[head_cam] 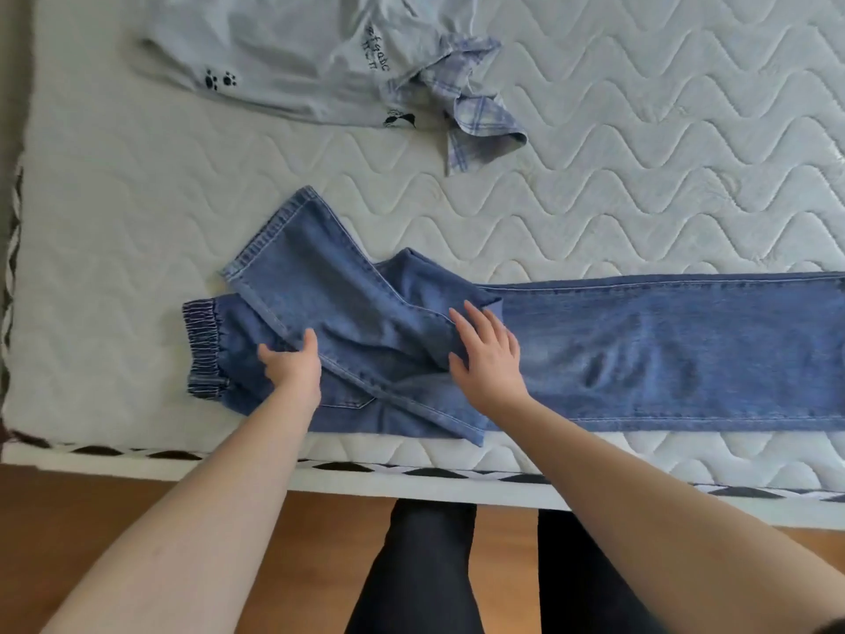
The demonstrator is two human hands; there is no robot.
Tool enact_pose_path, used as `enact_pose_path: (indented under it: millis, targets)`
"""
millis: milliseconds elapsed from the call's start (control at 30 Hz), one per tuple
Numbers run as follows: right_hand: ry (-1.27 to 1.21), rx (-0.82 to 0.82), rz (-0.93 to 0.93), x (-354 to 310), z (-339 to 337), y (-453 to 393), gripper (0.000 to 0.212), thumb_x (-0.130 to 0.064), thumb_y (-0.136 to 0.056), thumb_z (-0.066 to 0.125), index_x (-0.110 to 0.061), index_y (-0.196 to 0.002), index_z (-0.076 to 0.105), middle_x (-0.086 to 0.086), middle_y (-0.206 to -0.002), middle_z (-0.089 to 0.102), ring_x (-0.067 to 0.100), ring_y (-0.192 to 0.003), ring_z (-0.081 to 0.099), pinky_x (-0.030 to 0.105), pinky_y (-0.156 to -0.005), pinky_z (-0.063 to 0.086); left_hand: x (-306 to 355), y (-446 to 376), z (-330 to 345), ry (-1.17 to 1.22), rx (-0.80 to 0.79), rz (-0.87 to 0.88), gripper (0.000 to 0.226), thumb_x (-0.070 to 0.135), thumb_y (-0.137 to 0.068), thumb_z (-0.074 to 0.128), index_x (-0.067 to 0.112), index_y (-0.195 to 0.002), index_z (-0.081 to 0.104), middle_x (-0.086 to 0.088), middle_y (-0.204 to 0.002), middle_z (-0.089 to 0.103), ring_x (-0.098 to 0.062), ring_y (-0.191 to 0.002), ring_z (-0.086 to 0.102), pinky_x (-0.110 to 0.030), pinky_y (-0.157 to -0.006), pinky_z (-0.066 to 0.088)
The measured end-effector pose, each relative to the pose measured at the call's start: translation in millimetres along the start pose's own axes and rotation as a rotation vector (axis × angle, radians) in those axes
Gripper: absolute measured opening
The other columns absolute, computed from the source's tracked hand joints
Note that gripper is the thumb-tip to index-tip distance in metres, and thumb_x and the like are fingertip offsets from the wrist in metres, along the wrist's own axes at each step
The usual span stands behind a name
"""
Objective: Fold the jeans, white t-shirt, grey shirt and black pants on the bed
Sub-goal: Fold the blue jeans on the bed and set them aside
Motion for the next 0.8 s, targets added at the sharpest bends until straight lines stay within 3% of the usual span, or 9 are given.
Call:
enact_pose_path:
  millis: [67, 133, 300, 433, 533, 600, 667, 700, 800]
  targets:
    - [0.131, -0.1, 0.017, -10, 12, -6, 0.054, -0.033, -0.099, 0.044, -0.028, -0.151, 0.031, -0.004, -0.161, 0.021, 0.023, -0.151, 0.002, 0.045, -0.119, -0.003, -6, -15, -5, 0.153, -0.097, -0.095, 0.088, 0.042, -0.08, 0.076, 0.022, -0.15, 0.026, -0.011, -0.145, 0.048, -0.037, -0.125, 0.053, -0.051, -0.103, 0.047]
    - [0.187, -0.176, 0.068, -16, 21, -9, 0.054, -0.036, -0.099, 0.041, -0.027, -0.15, 0.031, -0.006, -0.158, 0.029, 0.023, -0.151, 0.002, 0.048, -0.119, -0.008, -7, -26, -11, 0.157, -0.151, -0.063, 0.076, 0.039, -0.081, 0.077, 0.014, -0.141, 0.04, -0.013, -0.135, 0.057, -0.036, -0.119, 0.058, -0.047, -0.102, 0.048]
    - [0.268, -0.24, 0.126, -26, 21, -8, 0.052, -0.04, -0.099, 0.036, -0.03, -0.15, 0.03, -0.007, -0.152, 0.04, 0.021, -0.151, 0.003, 0.051, -0.116, -0.016, 11, -35, -24, 0.061, -0.062, 0.128, 0.065, 0.046, -0.081, 0.075, 0.02, -0.135, 0.051, -0.006, -0.132, 0.056, -0.029, -0.109, 0.057, -0.036, -0.09, 0.045]
    - [0.277, -0.268, 0.165, -36, 13, -4, 0.05, -0.041, -0.1, 0.036, -0.03, -0.149, 0.032, -0.01, -0.155, 0.034, 0.02, -0.151, 0.002, 0.051, -0.116, -0.015, 33, -41, -19, 0.075, -0.169, 0.169, 0.027, 0.033, -0.086, 0.072, 0.014, -0.101, 0.062, -0.004, -0.104, 0.065, -0.027, -0.093, 0.061, -0.03, -0.075, 0.042]
    - [0.221, -0.206, 0.16, -49, 4, -1, 0.047, -0.04, -0.101, 0.04, -0.031, -0.147, 0.036, -0.01, -0.155, 0.034, 0.018, -0.15, 0.008, 0.046, -0.12, -0.005, 48, -32, -22, -0.072, -0.143, 0.339, 0.02, 0.026, -0.083, 0.067, 0.012, -0.08, 0.054, -0.012, -0.107, 0.061, -0.028, -0.081, 0.058, -0.033, -0.068, 0.044]
    - [0.06, -0.123, 0.123, -63, -6, 1, 0.045, -0.038, -0.101, 0.044, -0.029, -0.145, 0.041, -0.007, -0.147, 0.044, 0.016, -0.141, 0.031, 0.04, -0.118, 0.019, 60, -11, -25, -0.081, -0.239, 0.576, 0.021, 0.023, -0.083, 0.064, 0.015, -0.077, 0.047, -0.008, -0.1, 0.055, -0.022, -0.078, 0.052, -0.031, -0.07, 0.04]
    - [-0.312, -0.084, 0.135, -84, -20, 5, 0.044, -0.041, -0.1, 0.047, -0.032, -0.143, 0.044, -0.013, -0.132, 0.055, -0.001, -0.111, 0.054, 0.026, -0.093, 0.044, 70, 23, -33, -0.122, -0.374, 0.838, 0.02, 0.021, -0.084, 0.067, 0.016, -0.084, 0.048, -0.004, -0.098, 0.053, -0.016, -0.084, 0.051, -0.024, -0.074, 0.038]
    - [-0.538, -0.077, 0.152, -96, -28, 7, 0.044, -0.045, -0.099, 0.047, -0.034, -0.141, 0.045, -0.016, -0.132, 0.056, -0.006, -0.108, 0.055, 0.024, -0.088, 0.046, 72, 42, -36, -0.165, -0.43, 0.981, 0.021, 0.019, -0.084, 0.069, 0.015, -0.086, 0.049, -0.003, -0.099, 0.052, -0.015, -0.086, 0.05, -0.022, -0.075, 0.037]
    - [-0.946, -0.051, 0.134, -122, -53, 12, 0.058, -0.062, -0.092, 0.048, -0.033, -0.143, 0.044, -0.015, -0.134, 0.057, 0.003, -0.121, 0.056, 0.032, -0.103, 0.043, 64, 99, -45, -0.28, -0.589, 1.309, 0.019, 0.01, -0.078, 0.075, 0.007, -0.079, 0.056, -0.012, -0.103, 0.051, -0.02, -0.092, 0.051, -0.026, -0.078, 0.04]
Point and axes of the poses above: each hand's wrist, its own y-axis away from the middle knuckle, its own z-axis out of the palm, x = y × z, the point moved 3 cm from there along -y, towards the middle knuckle
